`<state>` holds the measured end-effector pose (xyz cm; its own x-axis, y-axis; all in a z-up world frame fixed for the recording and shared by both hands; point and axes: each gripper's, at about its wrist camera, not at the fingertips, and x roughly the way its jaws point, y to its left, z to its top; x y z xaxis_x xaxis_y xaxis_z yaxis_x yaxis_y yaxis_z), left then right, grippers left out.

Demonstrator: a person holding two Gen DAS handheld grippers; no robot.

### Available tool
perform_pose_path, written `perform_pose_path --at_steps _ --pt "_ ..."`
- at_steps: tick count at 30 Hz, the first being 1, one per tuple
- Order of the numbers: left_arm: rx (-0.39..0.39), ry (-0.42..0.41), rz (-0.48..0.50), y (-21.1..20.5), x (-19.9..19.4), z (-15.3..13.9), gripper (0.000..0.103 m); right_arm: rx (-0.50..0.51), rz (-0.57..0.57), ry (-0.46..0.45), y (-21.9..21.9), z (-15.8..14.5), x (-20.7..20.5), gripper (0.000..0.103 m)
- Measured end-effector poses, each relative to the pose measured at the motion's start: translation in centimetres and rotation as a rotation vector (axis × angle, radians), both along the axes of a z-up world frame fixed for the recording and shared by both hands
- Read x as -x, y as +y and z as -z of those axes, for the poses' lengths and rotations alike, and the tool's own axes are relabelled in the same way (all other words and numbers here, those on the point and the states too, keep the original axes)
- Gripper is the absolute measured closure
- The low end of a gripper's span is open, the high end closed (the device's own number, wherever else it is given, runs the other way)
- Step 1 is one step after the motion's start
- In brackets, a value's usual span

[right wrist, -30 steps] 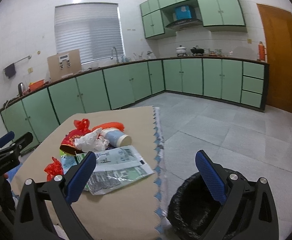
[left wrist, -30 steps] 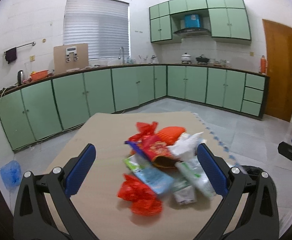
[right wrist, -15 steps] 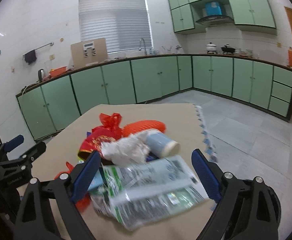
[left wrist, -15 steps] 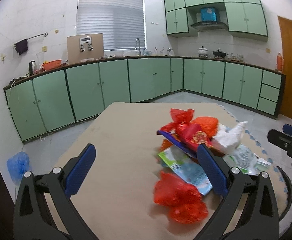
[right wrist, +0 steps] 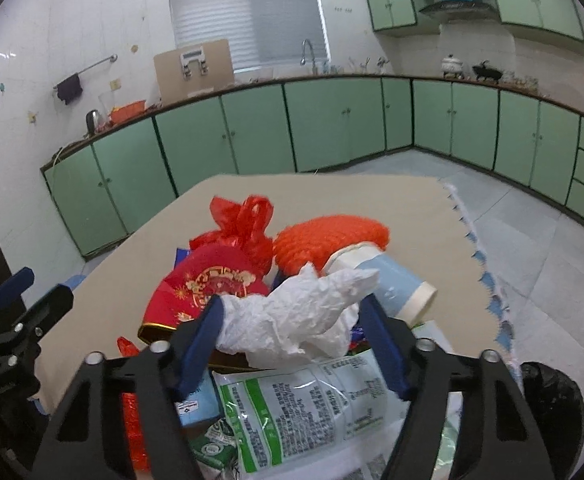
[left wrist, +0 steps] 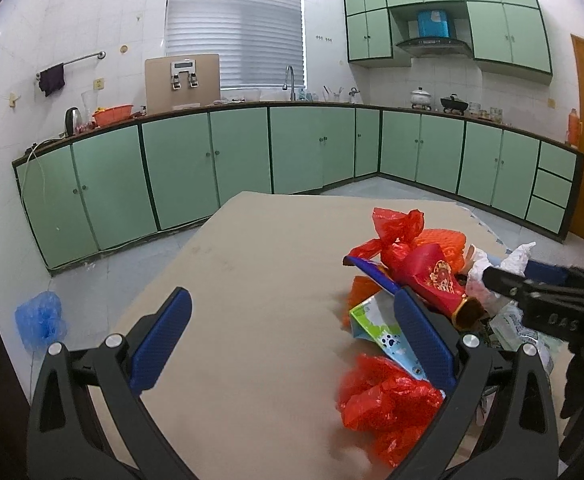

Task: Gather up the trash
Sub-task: 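Move the right tool to the white tissue and close on it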

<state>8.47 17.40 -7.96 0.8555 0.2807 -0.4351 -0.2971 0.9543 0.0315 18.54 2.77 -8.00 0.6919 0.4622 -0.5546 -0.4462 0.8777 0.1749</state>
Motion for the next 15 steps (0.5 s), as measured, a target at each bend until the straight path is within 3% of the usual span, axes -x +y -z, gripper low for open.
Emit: perform_pose_path --at_steps 8,15 --pt "0.005 0.010 0.013 -0.8 -0.9 0.8 0.005 -0.021 -0.088 0.043 0.6 1.0 -0.2 0.076" --pt "0.001 0.006 0.033 -1.6 -0.9 0.5 0.005 -0.071 -0.167 -0.020 0.5 -0.9 1.3 0.085"
